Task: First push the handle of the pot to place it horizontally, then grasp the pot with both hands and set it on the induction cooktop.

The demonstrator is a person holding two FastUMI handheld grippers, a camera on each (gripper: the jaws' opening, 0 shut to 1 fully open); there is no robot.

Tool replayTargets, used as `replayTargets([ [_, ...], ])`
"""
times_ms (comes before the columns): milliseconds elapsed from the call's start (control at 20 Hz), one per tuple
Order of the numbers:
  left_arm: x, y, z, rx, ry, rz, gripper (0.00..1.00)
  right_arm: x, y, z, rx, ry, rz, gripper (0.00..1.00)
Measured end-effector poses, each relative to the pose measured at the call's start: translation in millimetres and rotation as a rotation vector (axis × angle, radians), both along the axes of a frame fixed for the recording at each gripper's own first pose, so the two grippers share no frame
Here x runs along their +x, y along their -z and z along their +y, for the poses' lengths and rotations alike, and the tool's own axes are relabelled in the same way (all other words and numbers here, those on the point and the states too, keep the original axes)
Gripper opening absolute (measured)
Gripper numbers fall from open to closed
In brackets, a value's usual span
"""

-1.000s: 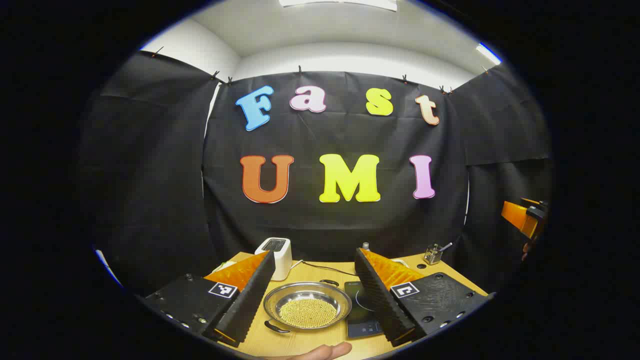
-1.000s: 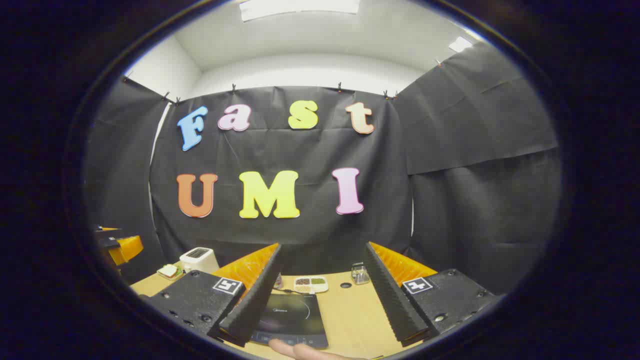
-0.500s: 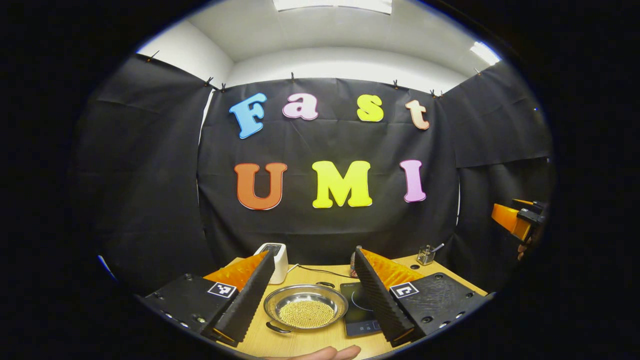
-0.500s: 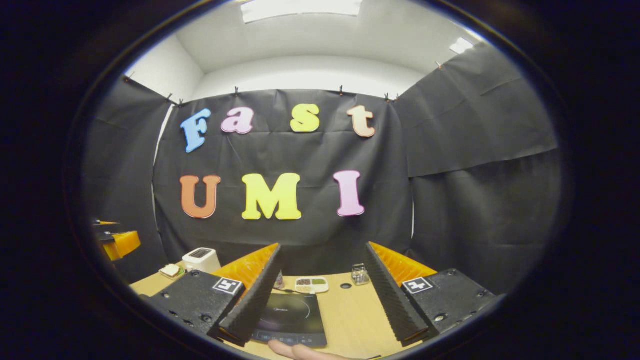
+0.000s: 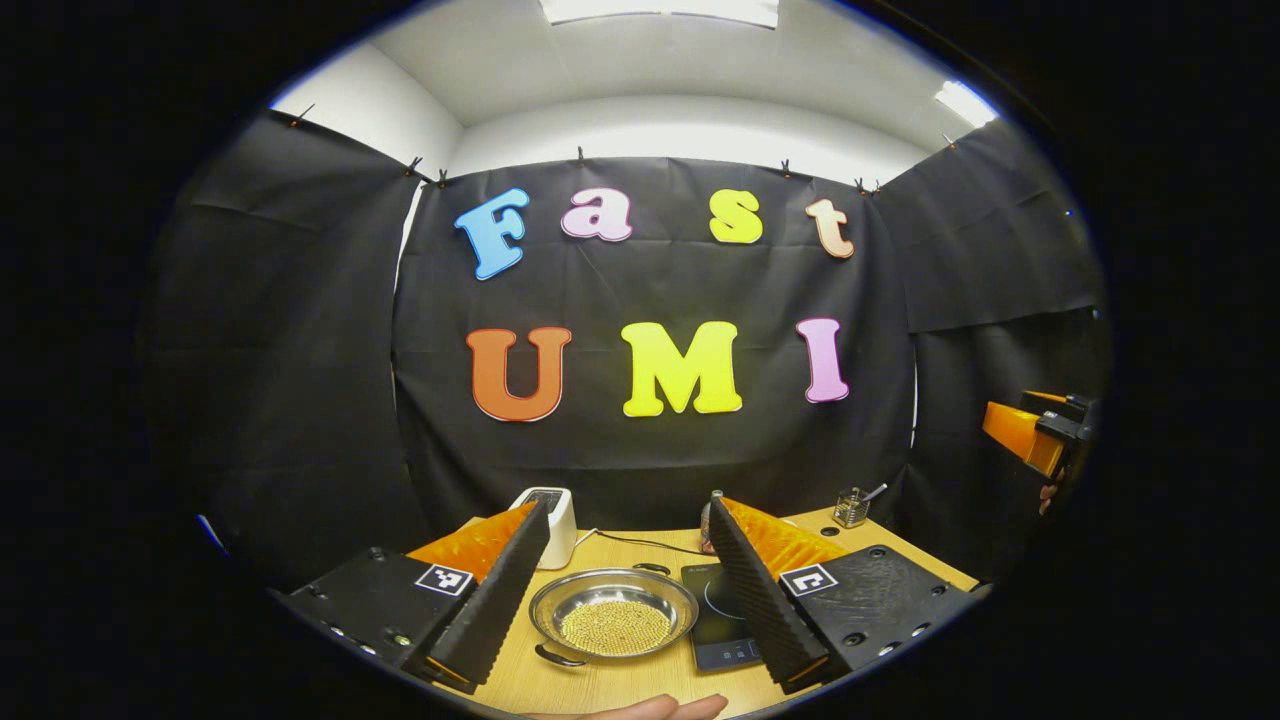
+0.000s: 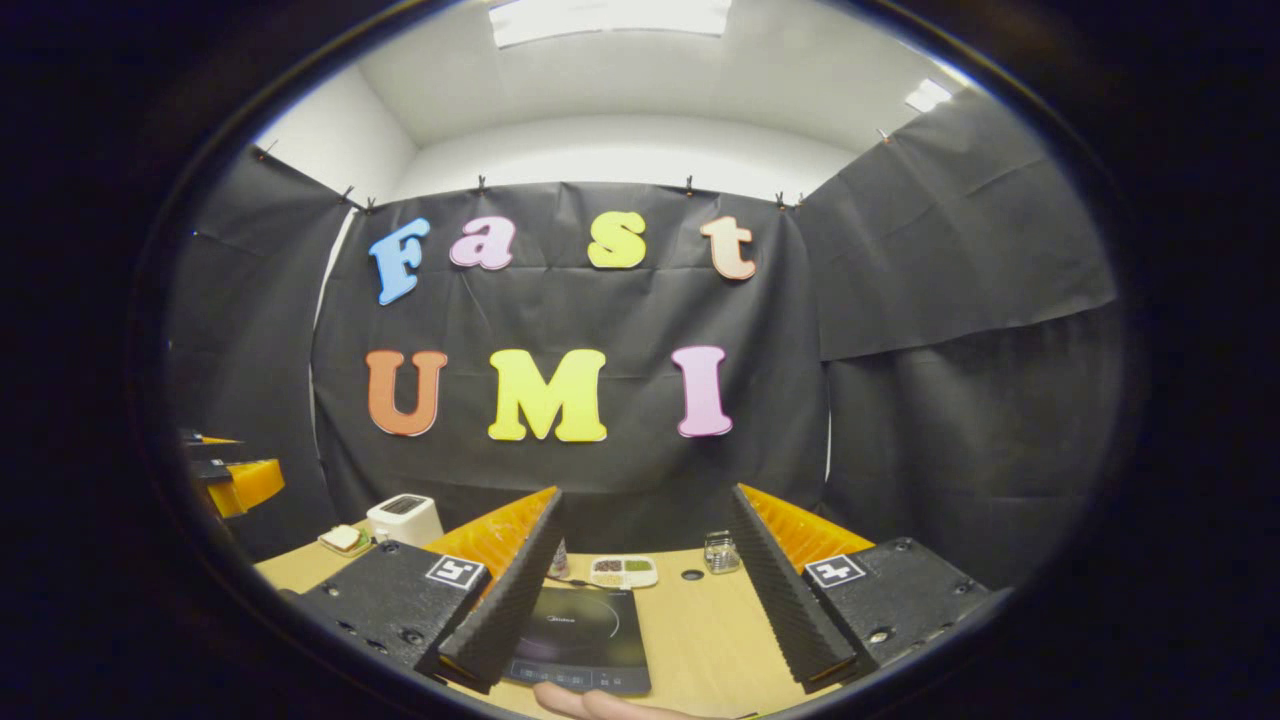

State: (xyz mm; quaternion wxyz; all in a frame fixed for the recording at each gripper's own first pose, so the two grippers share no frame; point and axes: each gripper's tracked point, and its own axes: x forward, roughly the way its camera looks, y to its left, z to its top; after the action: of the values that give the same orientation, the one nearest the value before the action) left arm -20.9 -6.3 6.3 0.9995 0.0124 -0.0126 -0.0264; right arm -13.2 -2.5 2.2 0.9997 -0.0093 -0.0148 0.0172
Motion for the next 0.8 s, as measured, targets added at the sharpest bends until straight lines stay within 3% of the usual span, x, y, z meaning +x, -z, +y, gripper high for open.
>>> replayTargets([
  [400, 3, 9, 1, 0.009, 0.007, -0.001, 0.95, 4, 7, -3, -0.006, 0.01, 0.006, 1.0],
  [450, 5, 14, -1, 0.016, 0.017, 0.01, 0.85, 5, 8, -4, -0.006, 0.01, 0.007, 1.0],
  [500, 6, 17, -4, 0.031, 0.04, 0.014, 0.93, 5, 8, -5, -0.006, 0.01, 0.007, 0.99],
  [550, 7, 19, -8, 0.046, 0.057, 0.017, 0.75, 6, 9, -5, -0.005, 0.012, 0.008, 1.0],
  [600, 9, 24, -5, 0.064, 0.059, 0.022, 0.78, 7, 9, -5, -0.004, 0.013, 0.01, 0.99],
  [750, 18, 42, -6, 0.127, 0.07, 0.065, 0.43, 9, 12, -5, 0.001, 0.01, 0.016, 0.99],
  [800, 15, 49, -3, 0.139, 0.061, 0.085, 0.52, 9, 13, -5, -0.001, 0.01, 0.018, 0.99],
])
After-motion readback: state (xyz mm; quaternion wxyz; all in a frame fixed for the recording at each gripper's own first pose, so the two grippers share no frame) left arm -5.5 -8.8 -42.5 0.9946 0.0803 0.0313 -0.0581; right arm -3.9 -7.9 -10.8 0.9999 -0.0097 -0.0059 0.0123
